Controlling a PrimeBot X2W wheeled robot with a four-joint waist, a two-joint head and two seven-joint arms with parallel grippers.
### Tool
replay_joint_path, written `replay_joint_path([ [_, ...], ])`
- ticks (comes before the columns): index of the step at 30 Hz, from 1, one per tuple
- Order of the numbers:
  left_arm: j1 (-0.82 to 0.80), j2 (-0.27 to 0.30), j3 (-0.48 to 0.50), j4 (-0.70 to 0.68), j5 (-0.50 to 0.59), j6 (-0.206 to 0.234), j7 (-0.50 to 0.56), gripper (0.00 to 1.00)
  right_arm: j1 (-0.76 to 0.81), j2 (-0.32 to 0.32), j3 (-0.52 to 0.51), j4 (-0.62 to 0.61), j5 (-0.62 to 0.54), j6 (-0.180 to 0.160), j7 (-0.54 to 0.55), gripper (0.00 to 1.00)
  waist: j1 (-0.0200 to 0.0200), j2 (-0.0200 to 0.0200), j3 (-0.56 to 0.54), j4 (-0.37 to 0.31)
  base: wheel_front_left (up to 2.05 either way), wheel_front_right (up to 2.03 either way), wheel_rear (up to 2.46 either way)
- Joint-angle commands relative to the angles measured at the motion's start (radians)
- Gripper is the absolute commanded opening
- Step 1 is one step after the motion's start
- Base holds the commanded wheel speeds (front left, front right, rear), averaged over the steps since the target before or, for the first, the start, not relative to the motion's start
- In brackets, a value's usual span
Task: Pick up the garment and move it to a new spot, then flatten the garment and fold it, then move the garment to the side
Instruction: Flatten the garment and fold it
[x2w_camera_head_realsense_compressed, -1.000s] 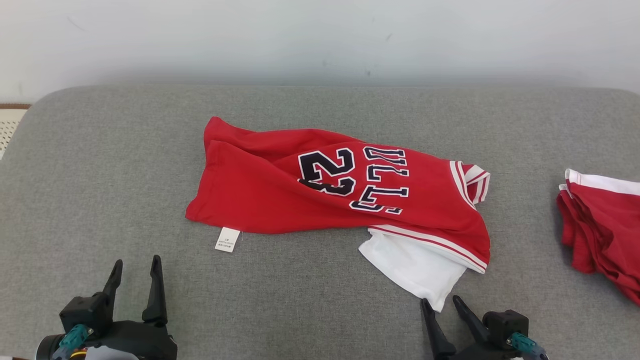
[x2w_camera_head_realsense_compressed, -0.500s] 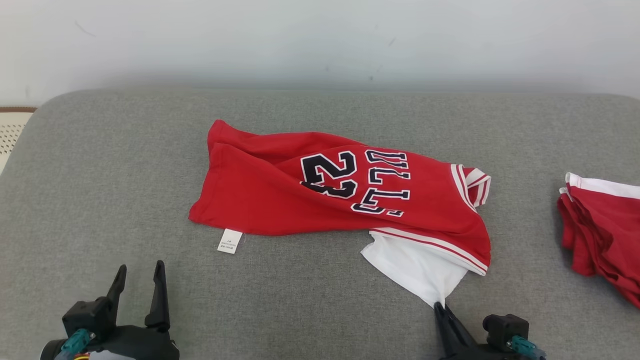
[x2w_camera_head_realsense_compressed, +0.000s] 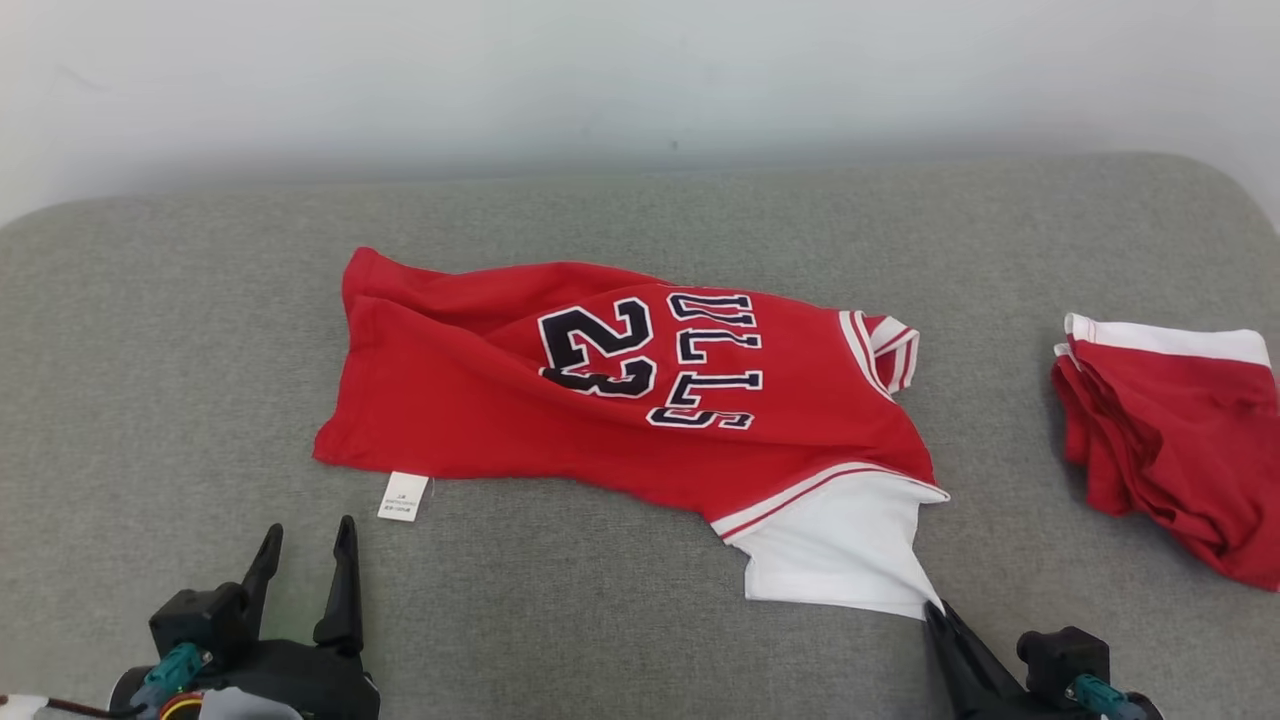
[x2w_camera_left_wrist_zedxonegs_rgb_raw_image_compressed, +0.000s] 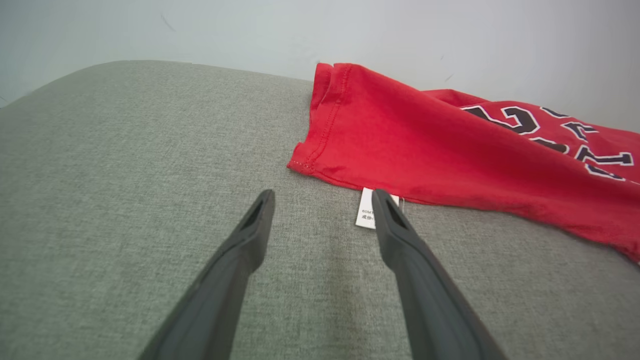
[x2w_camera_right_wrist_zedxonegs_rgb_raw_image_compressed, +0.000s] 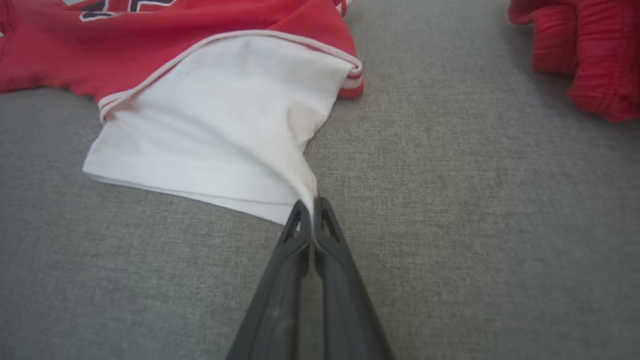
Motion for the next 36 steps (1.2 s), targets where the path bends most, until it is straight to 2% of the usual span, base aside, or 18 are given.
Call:
replay_joint_path([
  [1, -0.011, 0.001, 0.0, 0.011, -0.01, 0.0, -0.001, 1.0, 0.018, -0.014, 0.009, 0.001, -0.006, -0.001, 0.0, 0.0, -0.0001, -0.0001, 0.016, -0.019, 0.0, 0.0, 0.0],
  [8, -0.096, 0.004, 0.034, 0.062, -0.012, -0.016, -0.001, 1.0, -0.012, -0.065, 0.0, 0.007, -0.008, -0.001, 0.001, 0.0, -0.0001, -0.0001, 0.073, -0.075, 0.0, 0.0, 0.0],
  [24, -0.172, 0.022, 0.086, 0.153, 0.004, -0.039, 0.0, 1.0, -0.066, -0.042, 0.001, -0.026, -0.02, -0.001, 0.003, 0.0, -0.0001, -0.0001, 0.141, -0.115, 0.0, 0.0, 0.0],
  [25, -0.173, 0.021, 0.084, 0.159, 0.006, -0.04, 0.0, 0.86, -0.067, -0.041, 0.001, -0.029, -0.019, -0.001, 0.003, 0.0, -0.0001, -0.0001, 0.142, -0.115, 0.0, 0.0, 0.0],
  [26, -0.172, 0.02, 0.082, 0.165, 0.005, -0.041, 0.0, 0.22, -0.069, -0.041, -0.001, -0.034, -0.018, -0.001, 0.003, 0.0, -0.0001, -0.0001, 0.142, -0.116, 0.0, 0.0, 0.0],
  [27, -0.172, 0.019, 0.081, 0.167, 0.003, -0.042, 0.0, 0.0, -0.069, -0.041, -0.002, -0.039, -0.018, -0.001, 0.003, 0.0, -0.0001, -0.0001, 0.143, -0.116, 0.0, 0.0, 0.0],
  [31, -0.165, 0.014, 0.077, 0.153, -0.01, -0.042, 0.0, 0.0, -0.067, -0.04, -0.013, -0.061, -0.012, -0.001, 0.0, 0.0, -0.0001, -0.0001, 0.135, -0.109, 0.0, 0.0, 0.0],
  [36, -0.132, 0.012, 0.063, 0.054, -0.024, -0.043, -0.001, 0.0, -0.057, -0.034, -0.044, -0.134, -0.016, -0.001, 0.0, 0.0, -0.0001, -0.0001, 0.103, -0.088, 0.0, 0.0, 0.0],
])
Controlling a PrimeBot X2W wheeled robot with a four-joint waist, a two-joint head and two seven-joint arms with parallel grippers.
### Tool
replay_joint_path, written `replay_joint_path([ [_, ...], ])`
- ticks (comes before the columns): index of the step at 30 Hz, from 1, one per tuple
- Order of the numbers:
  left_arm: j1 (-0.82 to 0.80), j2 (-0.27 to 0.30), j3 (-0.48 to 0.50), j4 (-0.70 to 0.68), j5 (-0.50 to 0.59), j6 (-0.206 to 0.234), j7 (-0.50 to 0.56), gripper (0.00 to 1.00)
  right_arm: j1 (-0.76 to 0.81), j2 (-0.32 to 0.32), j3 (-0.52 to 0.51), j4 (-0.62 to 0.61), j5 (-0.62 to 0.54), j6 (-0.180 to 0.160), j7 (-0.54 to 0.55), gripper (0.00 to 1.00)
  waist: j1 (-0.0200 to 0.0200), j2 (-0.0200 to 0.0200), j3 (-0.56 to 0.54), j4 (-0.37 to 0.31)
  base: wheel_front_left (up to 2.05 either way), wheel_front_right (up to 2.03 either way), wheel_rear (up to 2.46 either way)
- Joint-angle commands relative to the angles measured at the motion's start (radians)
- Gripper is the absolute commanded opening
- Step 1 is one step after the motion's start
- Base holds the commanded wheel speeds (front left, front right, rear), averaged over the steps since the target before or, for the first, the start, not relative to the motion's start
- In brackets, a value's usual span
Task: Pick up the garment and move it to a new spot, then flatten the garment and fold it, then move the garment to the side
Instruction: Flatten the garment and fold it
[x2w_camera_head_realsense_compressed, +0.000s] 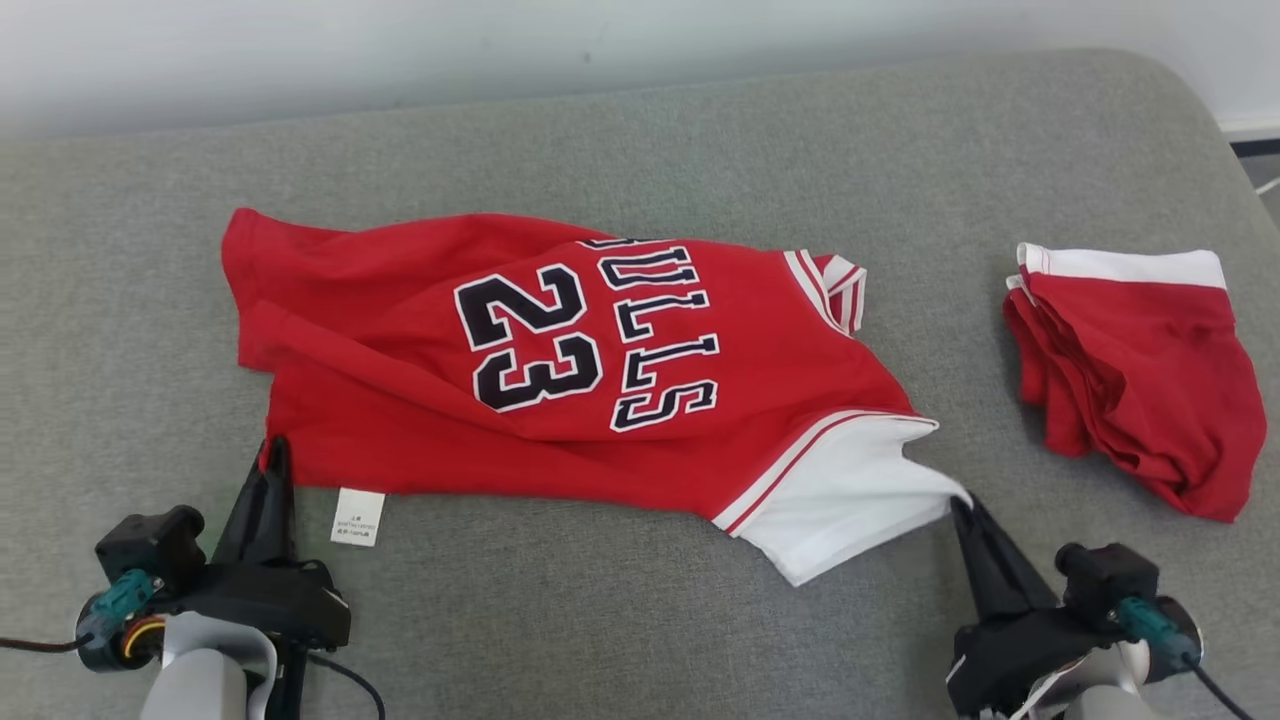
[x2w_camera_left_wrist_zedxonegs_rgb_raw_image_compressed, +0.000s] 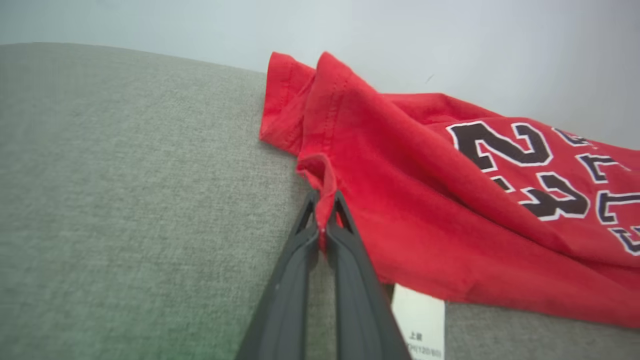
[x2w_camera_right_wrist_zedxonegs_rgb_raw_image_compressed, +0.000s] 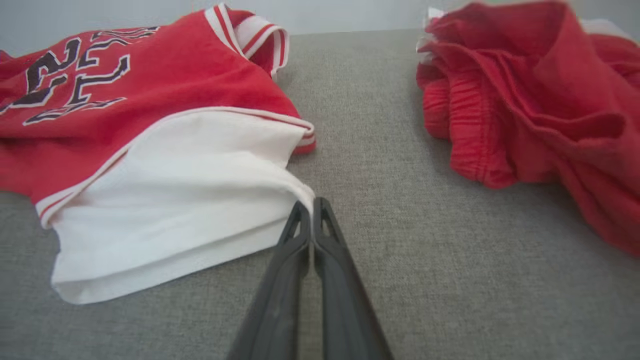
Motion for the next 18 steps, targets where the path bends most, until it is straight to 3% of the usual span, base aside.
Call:
replay_joint_path([
  [1, 0.026, 0.003, -0.012, -0.029, -0.009, 0.001, 0.0, 0.0, 0.012, 0.008, -0.012, -0.034, -0.006, -0.001, 0.0, 0.0, -0.0001, -0.0001, -0.028, 0.019, 0.0, 0.0, 0.0],
  [10, 0.022, 0.054, -0.089, -0.122, -0.029, 0.0, 0.0, 0.0, -0.002, 0.03, -0.061, -0.201, -0.013, -0.001, 0.0, 0.0, -0.0001, -0.0001, -0.139, 0.069, 0.0, 0.0, 0.0],
  [18, -0.076, 0.121, -0.184, -0.124, -0.054, 0.0, 0.0, 0.0, -0.129, 0.015, -0.056, -0.246, -0.005, -0.001, 0.0, 0.0, -0.0001, -0.0001, -0.231, 0.131, 0.0, 0.0, 0.0],
])
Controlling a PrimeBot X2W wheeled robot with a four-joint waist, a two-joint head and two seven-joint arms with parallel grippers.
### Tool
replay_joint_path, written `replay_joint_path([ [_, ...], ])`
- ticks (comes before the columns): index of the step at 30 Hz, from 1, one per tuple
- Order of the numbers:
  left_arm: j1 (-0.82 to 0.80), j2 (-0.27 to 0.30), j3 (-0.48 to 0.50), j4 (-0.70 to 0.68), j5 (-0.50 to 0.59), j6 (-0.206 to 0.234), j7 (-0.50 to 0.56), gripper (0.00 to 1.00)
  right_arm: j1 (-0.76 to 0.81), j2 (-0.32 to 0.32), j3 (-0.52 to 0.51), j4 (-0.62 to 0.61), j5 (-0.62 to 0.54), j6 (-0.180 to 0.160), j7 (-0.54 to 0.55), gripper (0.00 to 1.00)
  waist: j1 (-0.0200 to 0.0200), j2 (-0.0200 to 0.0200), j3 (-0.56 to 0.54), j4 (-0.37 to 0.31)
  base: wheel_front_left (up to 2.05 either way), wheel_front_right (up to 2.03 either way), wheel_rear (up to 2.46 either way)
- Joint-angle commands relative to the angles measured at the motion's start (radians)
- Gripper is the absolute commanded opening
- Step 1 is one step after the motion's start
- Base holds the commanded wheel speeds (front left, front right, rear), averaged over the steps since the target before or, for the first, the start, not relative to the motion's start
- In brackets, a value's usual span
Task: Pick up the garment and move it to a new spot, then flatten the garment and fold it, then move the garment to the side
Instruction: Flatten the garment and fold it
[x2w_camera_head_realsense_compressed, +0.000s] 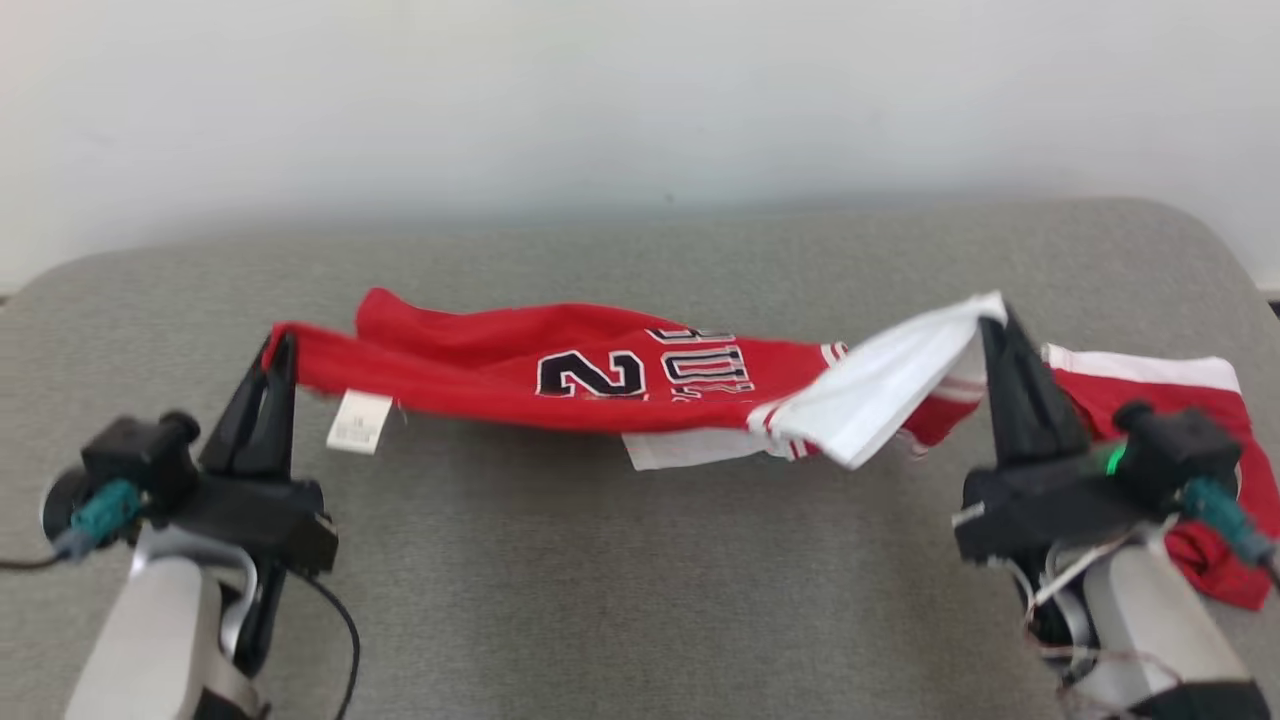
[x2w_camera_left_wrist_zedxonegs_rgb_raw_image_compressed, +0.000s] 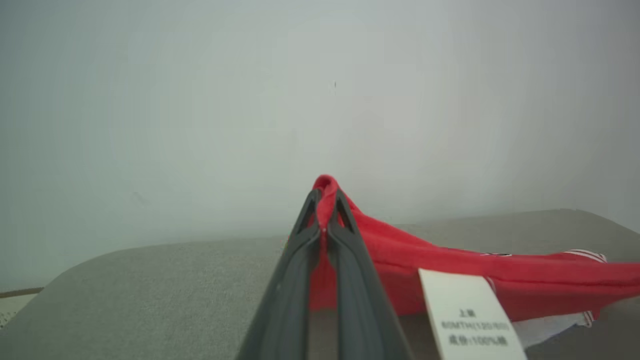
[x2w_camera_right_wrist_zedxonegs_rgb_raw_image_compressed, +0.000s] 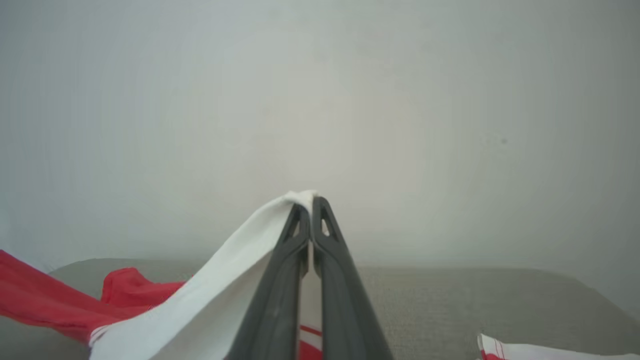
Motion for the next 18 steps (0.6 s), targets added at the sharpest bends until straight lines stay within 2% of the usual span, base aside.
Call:
replay_joint_path([
  [1, -0.022, 0.017, -0.008, 0.003, 0.001, 0.0, -0.001, 0.0, -0.022, -0.007, 0.001, -0.007, 0.003, -0.001, 0.0, 0.0, 0.0001, 0.0, -0.046, 0.05, 0.0, 0.0, 0.0],
  [9, -0.276, 0.096, -0.12, 0.086, 0.011, 0.001, -0.001, 0.0, -0.273, -0.066, 0.032, 0.011, -0.016, -0.001, 0.0, 0.0, 0.0001, 0.0, -0.073, 0.086, 0.0, 0.0, 0.0],
  [18, -0.513, 0.134, -0.232, 0.233, 0.007, 0.001, -0.001, 0.0, -0.55, -0.113, 0.096, 0.099, -0.013, -0.001, 0.0, 0.0, 0.0001, 0.0, -0.028, 0.077, 0.0, 0.0, 0.0],
])
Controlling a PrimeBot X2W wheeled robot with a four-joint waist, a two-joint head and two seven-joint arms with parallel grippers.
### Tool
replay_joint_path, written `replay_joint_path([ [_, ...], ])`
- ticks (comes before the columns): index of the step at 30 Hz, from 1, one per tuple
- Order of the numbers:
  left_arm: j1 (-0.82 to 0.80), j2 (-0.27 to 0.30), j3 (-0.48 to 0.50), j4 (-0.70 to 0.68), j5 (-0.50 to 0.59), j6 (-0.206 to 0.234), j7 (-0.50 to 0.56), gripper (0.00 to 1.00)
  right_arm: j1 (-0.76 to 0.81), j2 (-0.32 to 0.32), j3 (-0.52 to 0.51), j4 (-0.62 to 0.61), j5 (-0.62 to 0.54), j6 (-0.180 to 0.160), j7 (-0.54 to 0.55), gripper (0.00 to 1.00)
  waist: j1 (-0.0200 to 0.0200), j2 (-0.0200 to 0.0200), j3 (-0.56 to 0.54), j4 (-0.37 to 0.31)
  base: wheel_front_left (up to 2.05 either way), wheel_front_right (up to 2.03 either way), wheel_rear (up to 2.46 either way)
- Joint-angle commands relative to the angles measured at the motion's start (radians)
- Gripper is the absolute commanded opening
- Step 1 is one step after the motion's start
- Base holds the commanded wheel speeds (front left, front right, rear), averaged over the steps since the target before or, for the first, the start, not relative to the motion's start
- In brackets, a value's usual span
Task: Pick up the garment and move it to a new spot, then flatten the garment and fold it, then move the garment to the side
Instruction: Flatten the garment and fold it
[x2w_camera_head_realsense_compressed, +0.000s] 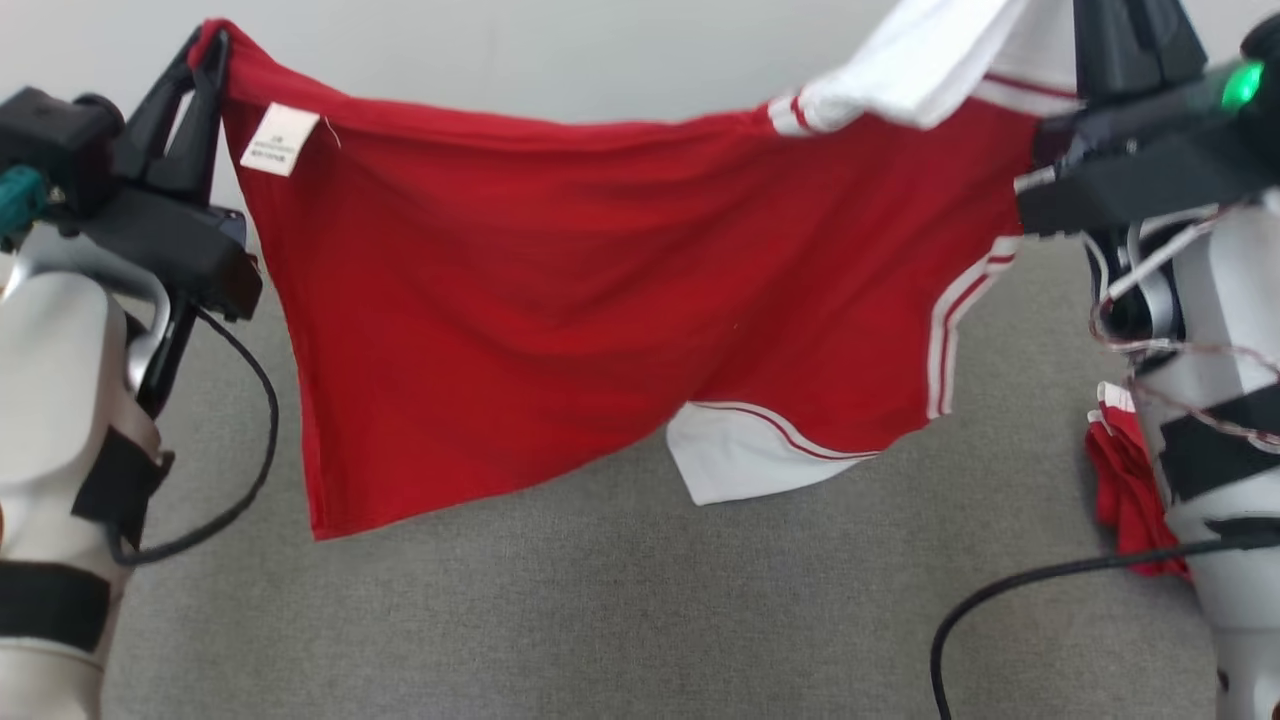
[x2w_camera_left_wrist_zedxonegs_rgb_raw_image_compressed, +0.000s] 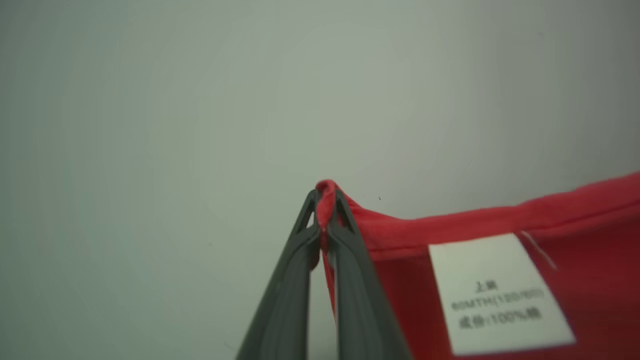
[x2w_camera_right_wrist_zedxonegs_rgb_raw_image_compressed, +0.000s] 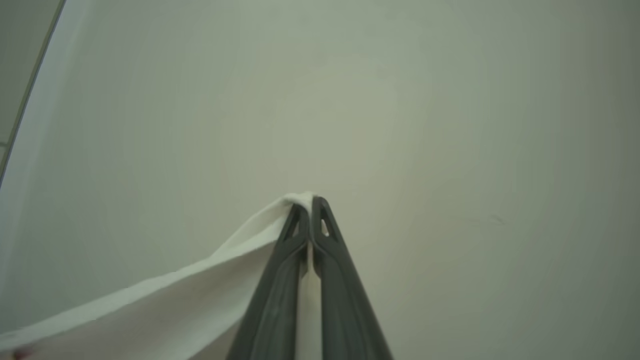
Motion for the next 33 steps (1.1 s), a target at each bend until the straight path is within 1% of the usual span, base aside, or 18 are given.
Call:
replay_joint_path([
  [1, -0.045, 0.011, -0.017, 0.031, 0.002, 0.001, -0.001, 0.0, -0.056, -0.01, 0.023, 0.026, -0.008, -0.001, 0.0, 0.0, 0.0001, 0.0, 0.041, -0.009, 0.0, 0.0, 0.0],
  [6, -0.153, 0.014, -0.04, 0.114, 0.0, 0.001, -0.001, 0.0, -0.211, -0.018, 0.064, 0.126, 0.0, -0.001, 0.0, 0.0, 0.0001, 0.0, 0.164, -0.018, 0.0, 0.0, 0.0],
  [8, -0.201, 0.008, -0.039, 0.144, -0.004, 0.001, -0.001, 0.0, -0.286, -0.018, 0.059, 0.183, 0.001, -0.001, 0.0, 0.0, 0.0001, 0.0, 0.225, -0.019, 0.0, 0.0, 0.0],
  [10, -0.25, 0.0, -0.045, 0.173, 0.001, 0.001, -0.001, 0.0, -0.362, -0.027, 0.064, 0.237, -0.025, -0.001, 0.0, 0.0, 0.0001, 0.0, 0.284, -0.017, 0.0, 0.0, 0.0],
  [11, -0.25, 0.0, -0.045, 0.173, 0.001, 0.001, -0.001, 0.0, -0.362, -0.027, 0.064, 0.237, -0.025, -0.001, 0.0, 0.0, 0.0001, 0.0, 0.284, -0.017, 0.0, 0.0, 0.0],
  [13, -0.306, -0.006, -0.046, 0.179, 0.014, 0.01, -0.001, 0.0, -0.449, -0.035, 0.057, 0.291, -0.058, -0.001, 0.0, 0.0, 0.0001, 0.0, 0.338, -0.012, 0.0, 0.0, 0.0],
  [15, -0.366, -0.006, -0.044, 0.164, 0.028, 0.026, -0.001, 0.0, -0.544, -0.04, 0.041, 0.346, -0.092, -0.001, 0.0, 0.0, 0.0001, 0.0, 0.387, -0.006, 0.0, 0.0, 0.0],
  [18, -0.434, -0.015, -0.03, 0.123, 0.044, 0.056, -0.001, 0.0, -0.684, -0.047, -0.027, 0.402, -0.155, -0.001, 0.0, 0.0, 0.0001, 0.0, 0.435, 0.008, 0.0, 0.0, 0.0],
  [20, -0.466, -0.015, -0.015, 0.093, 0.054, 0.079, -0.001, 0.0, -0.752, -0.029, -0.067, 0.416, -0.2, -0.001, 0.0, 0.0, 0.0001, 0.0, 0.449, 0.011, 0.0, 0.0, 0.0],
  [22, -0.489, -0.007, -0.007, 0.071, 0.064, 0.088, -0.001, 0.0, -0.797, -0.005, -0.096, 0.422, -0.233, -0.001, 0.0, 0.0, 0.0001, 0.0, 0.46, 0.003, 0.0, 0.0, 0.0],
  [24, -0.482, -0.006, 0.002, 0.06, 0.068, 0.084, -0.001, 0.0, -0.805, 0.007, -0.125, 0.433, -0.254, -0.001, 0.0, 0.0, 0.0001, 0.0, 0.466, -0.013, 0.0, 0.0, 0.0],
  [28, -0.434, 0.002, 0.023, 0.044, 0.05, 0.064, -0.001, 0.0, -0.752, 0.015, -0.131, 0.432, -0.22, -0.001, 0.0, 0.0, 0.0001, 0.0, 0.497, -0.038, 0.0, 0.0, 0.0],
  [30, -0.395, 0.003, 0.042, 0.039, 0.034, 0.055, -0.001, 0.0, -0.707, 0.005, -0.131, 0.413, -0.175, -0.001, 0.0, 0.0, 0.0001, 0.0, 0.508, -0.049, 0.0, 0.0, 0.0],
  [33, -0.323, -0.003, 0.062, 0.023, 0.02, 0.044, -0.001, 0.0, -0.598, -0.023, -0.093, 0.382, -0.099, -0.001, 0.0, 0.0, 0.0001, 0.0, 0.51, -0.059, 0.0, 0.0, 0.0],
])
